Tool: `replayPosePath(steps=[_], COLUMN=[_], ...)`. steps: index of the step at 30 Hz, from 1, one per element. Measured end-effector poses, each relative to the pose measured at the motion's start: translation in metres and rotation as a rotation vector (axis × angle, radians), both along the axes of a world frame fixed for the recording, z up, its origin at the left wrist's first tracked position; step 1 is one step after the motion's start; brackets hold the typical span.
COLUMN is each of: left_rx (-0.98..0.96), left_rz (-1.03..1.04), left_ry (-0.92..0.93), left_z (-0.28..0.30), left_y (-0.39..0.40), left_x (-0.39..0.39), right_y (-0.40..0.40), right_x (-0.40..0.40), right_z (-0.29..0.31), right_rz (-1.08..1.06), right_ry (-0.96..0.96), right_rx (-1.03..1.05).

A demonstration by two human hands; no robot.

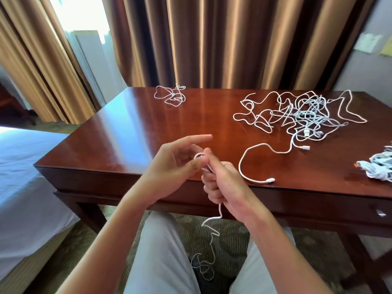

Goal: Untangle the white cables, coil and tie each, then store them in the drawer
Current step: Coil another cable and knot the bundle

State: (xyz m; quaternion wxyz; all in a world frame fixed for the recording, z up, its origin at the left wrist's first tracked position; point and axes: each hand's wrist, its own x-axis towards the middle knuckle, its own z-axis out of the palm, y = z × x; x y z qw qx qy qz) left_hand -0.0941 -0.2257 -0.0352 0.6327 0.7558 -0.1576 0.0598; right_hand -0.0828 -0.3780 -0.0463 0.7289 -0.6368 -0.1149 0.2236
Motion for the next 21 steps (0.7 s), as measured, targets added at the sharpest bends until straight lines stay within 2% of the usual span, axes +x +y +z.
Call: replayPosePath(steps=[3, 6, 8, 11, 16, 19, 21], left_rx=[0.140, 0.051, -0.071, -0.406, -0.922, -1.065, -1.065], left_rz=[0.057, 0.117, 0.222, 0.348, 0.266, 0.226, 0.194], left_ry=[-0.044, -0.051, -0.040, 0.067, 0.402, 0.488, 0.504], left_z=[0.009, 0.012, 0.011, 0.006, -0.001, -0.006, -0.014], left_y=[0.004, 0.004, 0.004, 0.004, -0.017, -0.028, -0.030], left_x=[0.000, -0.001, 0.001, 0.005, 0.006, 0.005, 0.007], right_y=[-0.003, -0.007, -0.009, -0.013, 0.002, 0.014, 0.019], right_x=[0.003, 0.005, 0.005, 0.007, 0.005, 0.002, 0.002], right_z=[0.001, 0.001, 0.001, -0.003, -0.012, -0.016, -0.020], right_rz=[0.028, 0.051, 0.047, -0.032, -0.233, -0.329, -0.371], right_ry=[-0.058, -0.160, -0.217, -0.300, -0.397, -0.393, -0.490], right_rx=[-0.002, 0.014, 0.036, 0.087, 0.276, 0.261, 0.172])
